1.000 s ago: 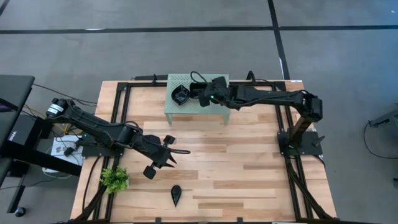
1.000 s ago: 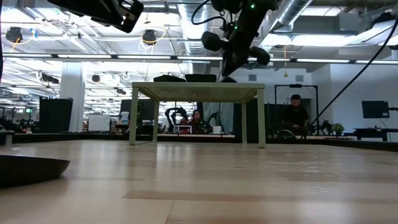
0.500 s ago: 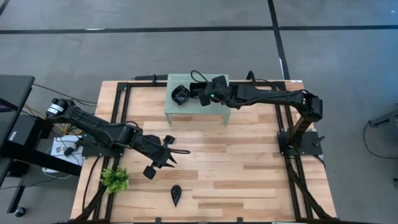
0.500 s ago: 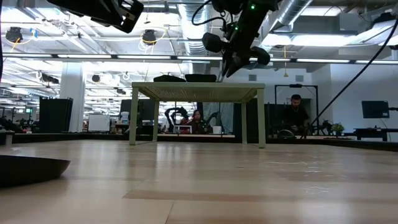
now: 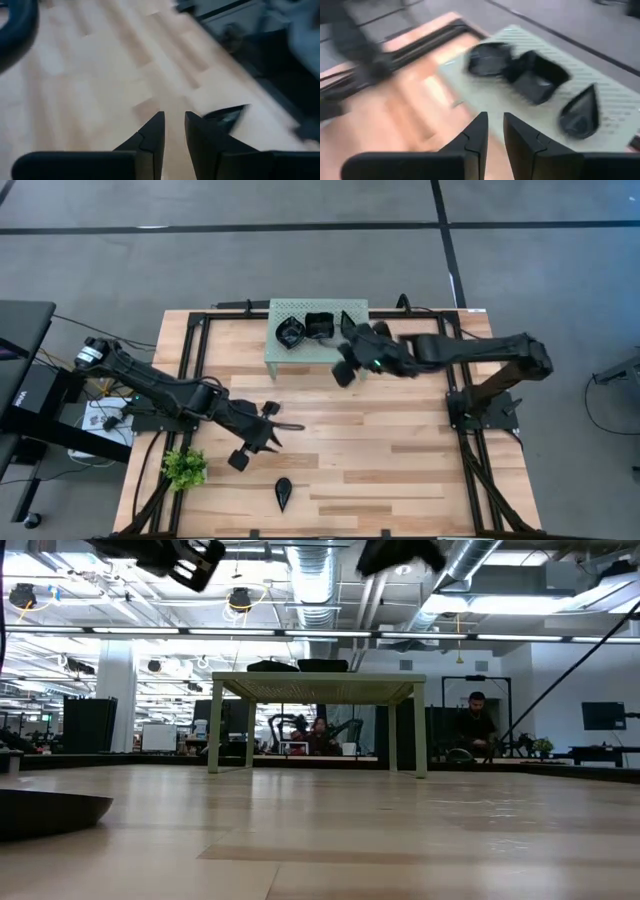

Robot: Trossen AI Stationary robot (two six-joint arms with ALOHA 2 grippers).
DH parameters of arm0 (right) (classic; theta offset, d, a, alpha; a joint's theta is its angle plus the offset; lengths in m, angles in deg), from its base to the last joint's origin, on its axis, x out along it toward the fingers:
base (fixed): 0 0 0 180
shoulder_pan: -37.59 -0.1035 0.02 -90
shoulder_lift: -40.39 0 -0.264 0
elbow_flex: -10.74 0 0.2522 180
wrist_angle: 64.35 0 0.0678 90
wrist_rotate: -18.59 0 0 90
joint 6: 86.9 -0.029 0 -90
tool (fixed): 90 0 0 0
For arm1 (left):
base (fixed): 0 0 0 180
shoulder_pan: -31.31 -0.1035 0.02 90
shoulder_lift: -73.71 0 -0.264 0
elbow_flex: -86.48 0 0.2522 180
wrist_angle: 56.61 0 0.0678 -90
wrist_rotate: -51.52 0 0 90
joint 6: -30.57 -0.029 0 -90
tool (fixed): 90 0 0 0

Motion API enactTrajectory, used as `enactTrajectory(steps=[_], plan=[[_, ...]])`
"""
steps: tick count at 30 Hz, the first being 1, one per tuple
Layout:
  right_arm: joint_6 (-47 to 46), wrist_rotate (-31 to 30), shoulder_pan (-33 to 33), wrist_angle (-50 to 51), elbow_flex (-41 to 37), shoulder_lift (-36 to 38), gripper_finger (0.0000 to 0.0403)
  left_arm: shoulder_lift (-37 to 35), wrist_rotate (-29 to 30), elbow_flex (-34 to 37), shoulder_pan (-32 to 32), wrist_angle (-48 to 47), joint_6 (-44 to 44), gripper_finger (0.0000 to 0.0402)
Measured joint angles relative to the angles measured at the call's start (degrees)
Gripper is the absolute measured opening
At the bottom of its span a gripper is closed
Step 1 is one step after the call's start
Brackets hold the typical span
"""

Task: Pick & Place Mini shaped plates
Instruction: Stack the drop-shaped plate on top of the other drop-shaped plate on the shelf

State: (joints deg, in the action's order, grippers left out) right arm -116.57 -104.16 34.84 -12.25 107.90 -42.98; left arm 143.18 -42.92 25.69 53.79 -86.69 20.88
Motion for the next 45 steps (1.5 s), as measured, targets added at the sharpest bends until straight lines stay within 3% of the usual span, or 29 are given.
enactTrajectory(steps=[4, 9, 14, 19, 26, 30, 38, 45], plan=[[0.1, -0.2, -9.0, 3.7, 0.0, 3.3, 0.0056, 0.1, -6.3, 0.0, 3.4, 3.6, 1.0, 0.0076], [-0.5, -0.7, -19.5, 6.5, -4.6, 4.8, 0.0056, 0.1, -6.3, 0.0, 8.5, 10.2, 2.7, 0.0076], [-4.6, 1.6, -24.3, 3.8, -14.8, 4.9, 0.0056, 0.4, -5.2, 0.0, 11.2, 13.9, 3.4, 0.0076], [-3.4, 4.6, -23.3, -12.1, -27.3, 4.9, 0.0056, 5.9, -2.7, -0.1, 10.8, 17.0, 6.7, 0.0077], [-2.9, 14.4, -20.1, -30.8, -38.9, 3.4, 0.0056, 14.8, -2.6, -0.1, 9.0, 17.3, 10.2, 0.0099], [-2.9, 21.4, -18.3, -30.3, -40.0, 2.8, 0.0056, 19.0, -3.1, -0.1, 9.0, 17.2, 10.2, 0.0128], [-2.8, 22.3, -16.6, -30.4, -40.0, 2.7, 0.0056, 27.1, -4.2, 0.0, 9.0, 17.4, 13.9, 0.0173], [-2.7, 22.3, -16.6, -30.3, -40.0, 2.8, 0.0056, 27.5, -4.8, 0.0, 10.4, 17.8, 16.3, 0.0163]])
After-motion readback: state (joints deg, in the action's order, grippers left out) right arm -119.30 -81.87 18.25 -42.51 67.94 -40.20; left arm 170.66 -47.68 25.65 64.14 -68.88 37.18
